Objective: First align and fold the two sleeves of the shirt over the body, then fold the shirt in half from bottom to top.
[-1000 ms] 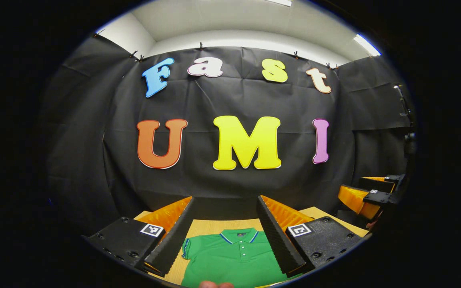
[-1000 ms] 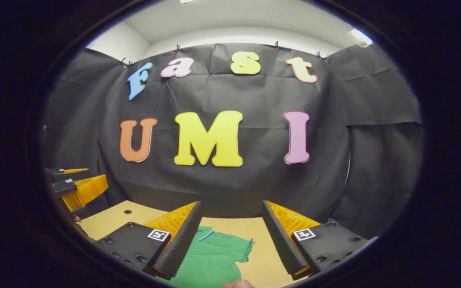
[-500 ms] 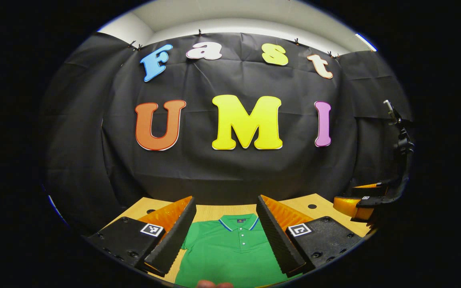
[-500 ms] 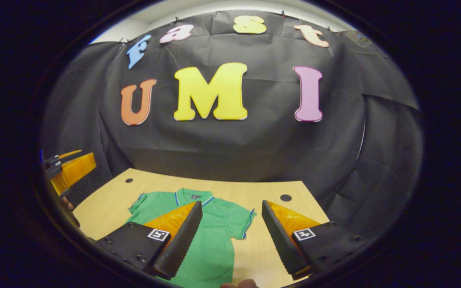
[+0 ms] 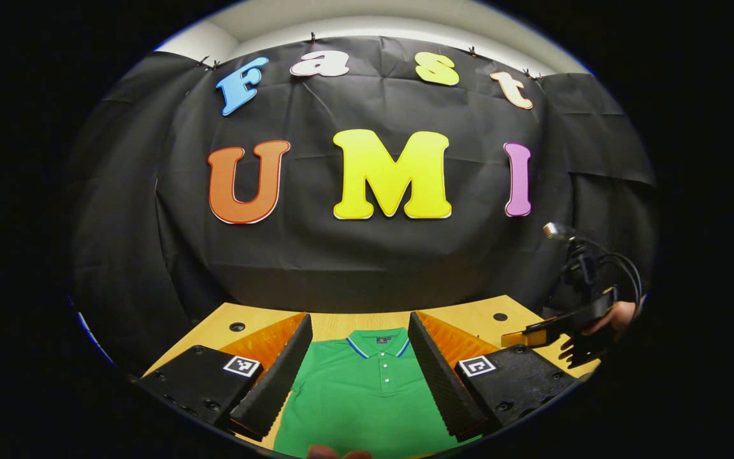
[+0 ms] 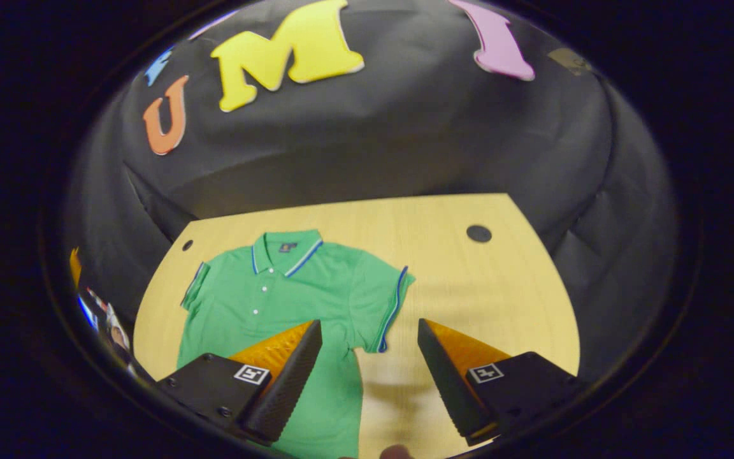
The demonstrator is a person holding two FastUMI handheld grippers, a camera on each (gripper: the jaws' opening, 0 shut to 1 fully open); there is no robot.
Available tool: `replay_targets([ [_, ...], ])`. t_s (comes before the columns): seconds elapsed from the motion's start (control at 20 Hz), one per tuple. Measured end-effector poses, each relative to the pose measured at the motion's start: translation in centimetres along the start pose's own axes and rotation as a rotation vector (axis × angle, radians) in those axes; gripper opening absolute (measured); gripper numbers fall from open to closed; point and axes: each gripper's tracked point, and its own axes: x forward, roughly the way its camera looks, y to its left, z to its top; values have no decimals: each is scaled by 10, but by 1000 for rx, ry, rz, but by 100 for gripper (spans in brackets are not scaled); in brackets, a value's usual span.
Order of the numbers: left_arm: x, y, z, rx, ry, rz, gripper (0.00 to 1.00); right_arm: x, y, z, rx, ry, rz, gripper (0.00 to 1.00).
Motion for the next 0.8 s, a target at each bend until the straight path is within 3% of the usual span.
replay_targets([
  [0.5, 5, 25, -48, -15, 145, 84, 98, 103, -13, -19, 186, 239, 5, 97],
  [0.8, 4, 29, -56, 0, 173, 98, 98, 126, -19, -16, 187, 288, -22, 65],
])
